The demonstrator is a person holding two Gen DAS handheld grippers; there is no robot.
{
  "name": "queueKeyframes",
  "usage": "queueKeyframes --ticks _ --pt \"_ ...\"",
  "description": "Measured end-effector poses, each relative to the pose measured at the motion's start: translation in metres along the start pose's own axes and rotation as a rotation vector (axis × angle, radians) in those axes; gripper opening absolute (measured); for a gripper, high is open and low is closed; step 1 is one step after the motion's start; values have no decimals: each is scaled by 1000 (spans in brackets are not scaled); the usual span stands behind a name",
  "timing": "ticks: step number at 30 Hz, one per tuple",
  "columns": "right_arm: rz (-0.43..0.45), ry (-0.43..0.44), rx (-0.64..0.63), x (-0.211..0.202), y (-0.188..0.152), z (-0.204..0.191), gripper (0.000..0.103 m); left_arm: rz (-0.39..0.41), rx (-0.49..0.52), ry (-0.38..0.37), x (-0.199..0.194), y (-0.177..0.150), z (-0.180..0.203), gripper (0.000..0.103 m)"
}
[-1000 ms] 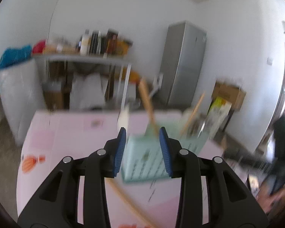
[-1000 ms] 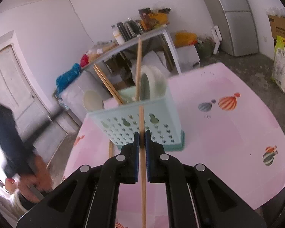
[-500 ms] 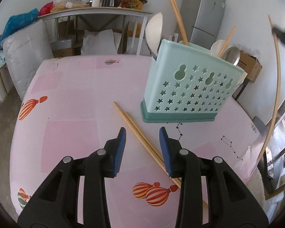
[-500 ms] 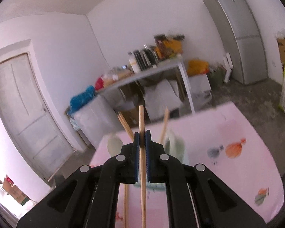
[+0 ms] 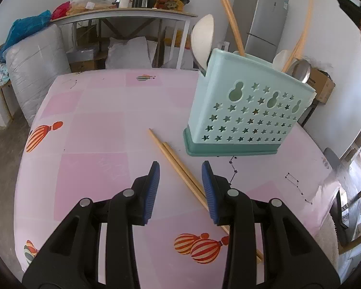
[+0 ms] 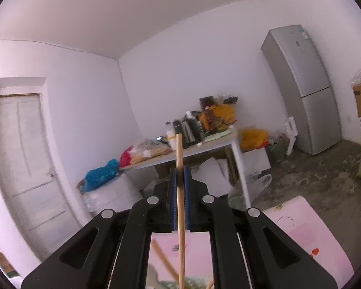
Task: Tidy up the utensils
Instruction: 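Lower the chopstick into the holder and open the right gripper, then move both open grippers back toward the remaining chopsticks on the table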
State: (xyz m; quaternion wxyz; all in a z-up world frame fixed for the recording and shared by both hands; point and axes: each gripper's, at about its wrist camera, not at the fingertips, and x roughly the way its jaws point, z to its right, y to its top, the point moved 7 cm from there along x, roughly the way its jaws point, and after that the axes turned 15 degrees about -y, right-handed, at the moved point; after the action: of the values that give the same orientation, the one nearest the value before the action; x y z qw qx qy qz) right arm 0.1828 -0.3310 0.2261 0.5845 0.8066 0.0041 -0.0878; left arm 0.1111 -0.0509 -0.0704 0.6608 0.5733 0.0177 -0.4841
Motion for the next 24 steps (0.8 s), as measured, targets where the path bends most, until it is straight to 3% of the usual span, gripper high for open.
queueKeyframes --ticks 3,10,13,14,17,24 --pt "18 -38 -27 17 -14 -1 6 0 -1 4 -1 0 -1 34" --pt "-144 -78 -119 48 -75 3 9 3 -6 7 -1 1 -3 34" --pt "-158 -83 -92 41 -77 12 37 0 -9 6 0 0 -4 34" --pt "-150 -83 -80 35 -76 16 42 0 -9 5 0 0 -4 34" --pt "-122 -86 -66 17 -67 24 49 3 -7 5 -1 1 -4 35" --pt "-71 -64 -20 -34 -54 43 52 -3 -12 7 0 0 -5 36"
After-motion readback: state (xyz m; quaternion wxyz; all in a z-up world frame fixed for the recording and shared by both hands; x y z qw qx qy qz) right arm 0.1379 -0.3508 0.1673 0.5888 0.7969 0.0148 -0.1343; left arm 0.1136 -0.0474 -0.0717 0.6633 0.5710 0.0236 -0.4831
